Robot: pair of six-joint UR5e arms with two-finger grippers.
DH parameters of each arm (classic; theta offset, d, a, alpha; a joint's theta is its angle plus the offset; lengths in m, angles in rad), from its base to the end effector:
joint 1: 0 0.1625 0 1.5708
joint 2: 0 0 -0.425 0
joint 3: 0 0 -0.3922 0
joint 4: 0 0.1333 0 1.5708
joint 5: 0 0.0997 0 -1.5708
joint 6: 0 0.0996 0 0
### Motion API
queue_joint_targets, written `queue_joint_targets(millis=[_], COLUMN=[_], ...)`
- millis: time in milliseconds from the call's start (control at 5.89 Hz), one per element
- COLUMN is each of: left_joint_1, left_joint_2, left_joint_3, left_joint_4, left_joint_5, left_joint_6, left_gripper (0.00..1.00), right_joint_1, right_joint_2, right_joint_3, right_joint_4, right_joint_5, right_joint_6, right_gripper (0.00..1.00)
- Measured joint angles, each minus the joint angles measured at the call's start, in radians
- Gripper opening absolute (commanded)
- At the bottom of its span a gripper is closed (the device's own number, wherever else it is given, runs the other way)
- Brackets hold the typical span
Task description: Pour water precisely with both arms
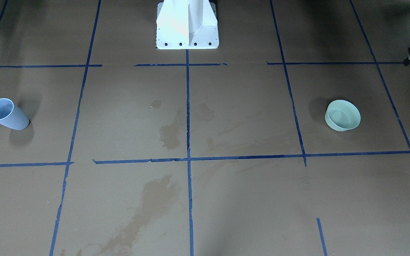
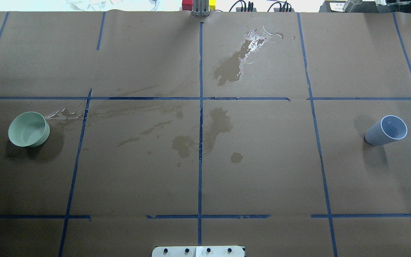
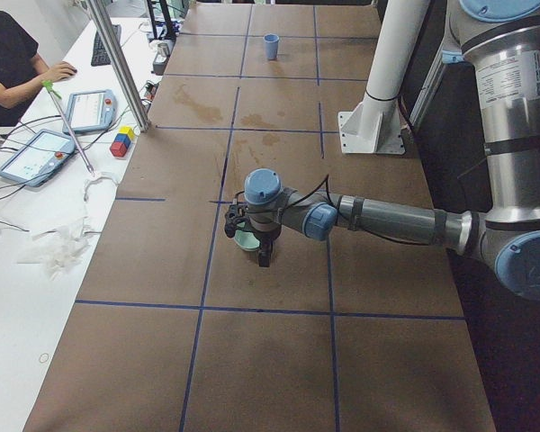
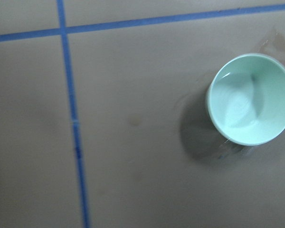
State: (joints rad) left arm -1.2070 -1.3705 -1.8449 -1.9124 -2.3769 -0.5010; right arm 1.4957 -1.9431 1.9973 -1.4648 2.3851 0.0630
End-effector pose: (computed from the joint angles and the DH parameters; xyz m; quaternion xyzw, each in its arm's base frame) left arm 0.0940 -0.4196 0.5729 0.0114 0.4280 0.0190 0.9035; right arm 0.0347 -0.3499 0.5887 0.0461 -0.3989 -0.0372 0.9151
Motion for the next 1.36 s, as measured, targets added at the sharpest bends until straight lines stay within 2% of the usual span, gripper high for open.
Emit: queue_joint_targets(millis=[170, 339, 679, 848, 1018, 1188, 1357], left_joint_1=[0.077, 0.132, 0.185, 0.205, 0.221, 0.229, 0.231], left_joint_2=[-0.036, -0.065, -0.127, -0.147, -0.158, -0.167, -0.177], left_joint_3=[0.081, 0.145, 0.225, 0.245, 0.259, 0.268, 0.268], left_joint_4=[-0.137, -0.222, -0.265, -0.267, -0.271, -0.274, -0.275], left_joint_5=[0.046, 0.092, 0.113, 0.114, 0.114, 0.114, 0.114], left_joint_6=[-0.144, -0.227, -0.290, -0.311, -0.319, -0.322, -0.329], left_gripper=[1.00, 1.00, 0.97, 0.66, 0.27, 0.00, 0.00], right_joint_1=[0.000, -0.001, 0.000, 0.000, 0.000, 0.000, 0.000], right_joint_2=[0.000, 0.001, 0.000, -0.001, -0.002, -0.003, -0.003], right_joint_3=[0.000, 0.000, 0.001, 0.001, 0.000, 0.000, 0.001], right_joint_4=[0.001, 0.001, 0.000, 0.000, 0.000, 0.000, 0.000], right_joint_5=[0.000, 0.000, 0.011, 0.014, 0.015, 0.015, 0.019], right_joint_6=[0.001, 0.000, 0.005, 0.005, 0.005, 0.005, 0.004], right_gripper=[1.00, 1.00, 1.00, 1.00, 1.00, 1.00, 1.00])
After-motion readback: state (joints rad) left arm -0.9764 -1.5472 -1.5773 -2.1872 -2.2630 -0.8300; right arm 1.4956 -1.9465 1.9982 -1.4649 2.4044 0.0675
